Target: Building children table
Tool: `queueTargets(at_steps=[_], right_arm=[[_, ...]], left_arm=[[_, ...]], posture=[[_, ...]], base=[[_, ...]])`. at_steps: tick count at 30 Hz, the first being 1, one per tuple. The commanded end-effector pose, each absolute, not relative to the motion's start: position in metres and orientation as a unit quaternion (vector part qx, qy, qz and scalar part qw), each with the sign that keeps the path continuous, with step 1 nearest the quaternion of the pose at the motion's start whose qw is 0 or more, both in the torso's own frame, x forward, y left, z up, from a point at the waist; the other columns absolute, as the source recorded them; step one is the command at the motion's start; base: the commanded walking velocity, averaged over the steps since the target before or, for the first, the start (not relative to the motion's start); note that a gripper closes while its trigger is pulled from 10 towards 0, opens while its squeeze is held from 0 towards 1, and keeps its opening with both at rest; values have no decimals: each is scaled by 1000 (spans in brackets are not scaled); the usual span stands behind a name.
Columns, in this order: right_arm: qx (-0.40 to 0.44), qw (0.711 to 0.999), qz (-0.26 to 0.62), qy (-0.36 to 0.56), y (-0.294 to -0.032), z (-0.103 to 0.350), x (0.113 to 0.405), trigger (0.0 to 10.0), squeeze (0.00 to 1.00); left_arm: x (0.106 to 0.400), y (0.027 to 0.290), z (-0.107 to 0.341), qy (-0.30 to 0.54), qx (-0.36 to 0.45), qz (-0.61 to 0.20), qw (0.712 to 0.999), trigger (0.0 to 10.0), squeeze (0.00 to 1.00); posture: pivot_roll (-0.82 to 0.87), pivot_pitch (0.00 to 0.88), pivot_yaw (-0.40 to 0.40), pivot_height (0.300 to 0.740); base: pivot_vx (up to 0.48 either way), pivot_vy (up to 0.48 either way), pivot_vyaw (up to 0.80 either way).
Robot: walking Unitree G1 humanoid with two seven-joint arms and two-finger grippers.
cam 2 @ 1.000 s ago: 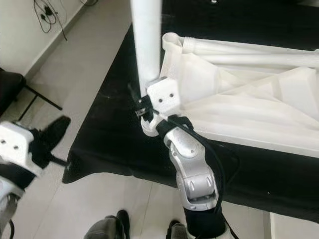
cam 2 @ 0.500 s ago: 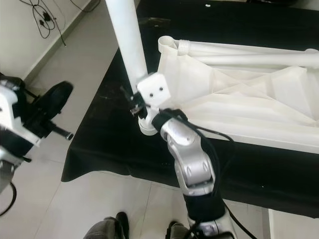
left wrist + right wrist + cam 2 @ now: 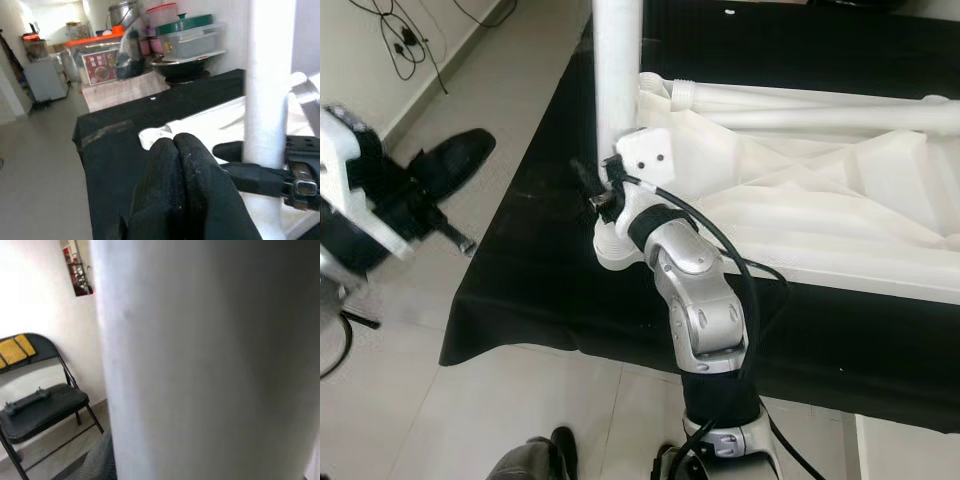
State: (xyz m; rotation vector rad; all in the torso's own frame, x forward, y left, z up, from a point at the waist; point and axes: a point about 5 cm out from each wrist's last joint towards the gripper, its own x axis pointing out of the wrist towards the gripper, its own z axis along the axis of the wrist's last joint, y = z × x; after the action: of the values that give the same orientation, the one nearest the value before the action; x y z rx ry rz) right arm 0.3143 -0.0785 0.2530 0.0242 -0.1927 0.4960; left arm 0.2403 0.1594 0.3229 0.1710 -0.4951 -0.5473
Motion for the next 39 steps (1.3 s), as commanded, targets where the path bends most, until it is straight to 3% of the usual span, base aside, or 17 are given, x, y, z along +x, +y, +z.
queueTargets(at_steps=[1,8,14,26,39], right_arm=[[37,968,249,-24,-77,221,315,10000,0],[58,952,292,-67,-69,227,303,10000,0],[8,936,343,-76,-56,225,292,10000,0],[-63,931,355,-49,-53,223,294,10000,0],[-70,931,358,-35,-51,223,296,10000,0]], left_arm=[[243,164,326,-242,96,-262,929,10000,0],[252,168,339,-250,89,-260,928,10000,0],[263,161,350,-254,53,-286,922,10000,0],[269,149,353,-250,42,-320,913,10000,0],[269,142,356,-251,28,-345,904,10000,0]], posture=[[81,275,43,740],[79,276,46,740],[86,280,47,740],[81,283,46,740],[74,278,41,740]], base=[[0,0,0],[0,0,0],[0,0,0],[0,0,0],[0,0,0]])
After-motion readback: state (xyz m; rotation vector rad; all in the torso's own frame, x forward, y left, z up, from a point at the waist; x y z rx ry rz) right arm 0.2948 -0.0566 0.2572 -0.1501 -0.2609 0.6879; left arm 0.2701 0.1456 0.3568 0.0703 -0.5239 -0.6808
